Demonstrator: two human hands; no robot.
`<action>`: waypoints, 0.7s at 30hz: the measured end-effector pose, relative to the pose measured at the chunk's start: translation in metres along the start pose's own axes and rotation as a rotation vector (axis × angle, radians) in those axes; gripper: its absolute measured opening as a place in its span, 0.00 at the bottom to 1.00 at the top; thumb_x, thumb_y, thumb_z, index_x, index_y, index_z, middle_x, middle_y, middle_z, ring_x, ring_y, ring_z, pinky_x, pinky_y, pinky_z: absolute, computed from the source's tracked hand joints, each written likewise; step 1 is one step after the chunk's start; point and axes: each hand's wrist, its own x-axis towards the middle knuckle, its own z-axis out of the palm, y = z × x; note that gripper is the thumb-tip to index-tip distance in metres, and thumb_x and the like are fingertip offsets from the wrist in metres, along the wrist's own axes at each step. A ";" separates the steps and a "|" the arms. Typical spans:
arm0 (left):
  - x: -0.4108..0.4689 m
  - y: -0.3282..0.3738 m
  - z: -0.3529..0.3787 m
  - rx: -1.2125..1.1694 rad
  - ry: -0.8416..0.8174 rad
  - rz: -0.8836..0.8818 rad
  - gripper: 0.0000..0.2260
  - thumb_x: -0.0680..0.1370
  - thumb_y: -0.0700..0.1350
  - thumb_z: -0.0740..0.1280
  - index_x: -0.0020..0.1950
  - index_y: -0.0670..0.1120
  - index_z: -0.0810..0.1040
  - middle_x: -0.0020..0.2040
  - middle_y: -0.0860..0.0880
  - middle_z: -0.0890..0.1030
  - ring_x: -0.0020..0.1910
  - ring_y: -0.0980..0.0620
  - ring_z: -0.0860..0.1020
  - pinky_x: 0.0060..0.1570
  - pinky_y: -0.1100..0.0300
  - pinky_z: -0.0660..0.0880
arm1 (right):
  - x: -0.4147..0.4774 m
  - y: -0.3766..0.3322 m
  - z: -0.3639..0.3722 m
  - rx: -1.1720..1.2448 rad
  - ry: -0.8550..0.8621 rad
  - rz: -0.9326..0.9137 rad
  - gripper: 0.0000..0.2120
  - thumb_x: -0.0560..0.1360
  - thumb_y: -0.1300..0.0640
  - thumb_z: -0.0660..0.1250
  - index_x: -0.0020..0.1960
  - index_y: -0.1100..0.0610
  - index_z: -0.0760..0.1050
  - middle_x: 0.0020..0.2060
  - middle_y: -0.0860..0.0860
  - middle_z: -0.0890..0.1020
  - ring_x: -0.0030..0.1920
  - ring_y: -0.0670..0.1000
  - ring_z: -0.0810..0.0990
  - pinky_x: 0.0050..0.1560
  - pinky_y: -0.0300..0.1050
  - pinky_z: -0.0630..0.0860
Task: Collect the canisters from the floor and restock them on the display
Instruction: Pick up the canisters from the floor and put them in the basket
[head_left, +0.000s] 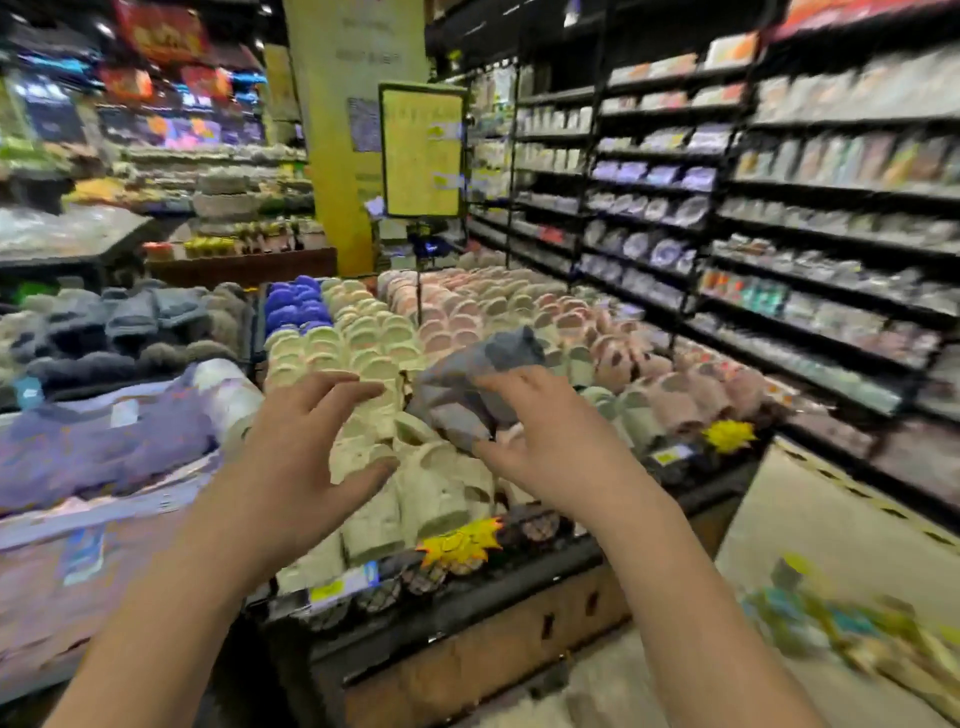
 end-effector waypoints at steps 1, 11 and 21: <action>0.007 0.018 0.015 -0.045 -0.012 0.041 0.30 0.73 0.66 0.63 0.71 0.53 0.73 0.67 0.49 0.74 0.66 0.45 0.72 0.65 0.48 0.71 | -0.017 0.016 -0.014 -0.021 0.017 0.047 0.28 0.78 0.42 0.66 0.76 0.44 0.65 0.68 0.46 0.70 0.66 0.52 0.72 0.59 0.55 0.76; 0.084 0.233 0.153 -0.324 -0.199 0.349 0.25 0.77 0.63 0.67 0.72 0.60 0.69 0.67 0.59 0.69 0.69 0.57 0.67 0.65 0.57 0.67 | -0.197 0.191 -0.138 -0.163 0.068 0.458 0.29 0.78 0.36 0.65 0.76 0.40 0.63 0.72 0.40 0.67 0.71 0.46 0.68 0.65 0.45 0.71; 0.144 0.491 0.309 -0.481 -0.406 0.579 0.27 0.75 0.65 0.67 0.72 0.56 0.71 0.67 0.58 0.70 0.70 0.58 0.67 0.70 0.58 0.66 | -0.359 0.379 -0.221 -0.210 0.103 0.755 0.28 0.77 0.37 0.67 0.75 0.42 0.67 0.70 0.41 0.70 0.71 0.44 0.68 0.68 0.42 0.68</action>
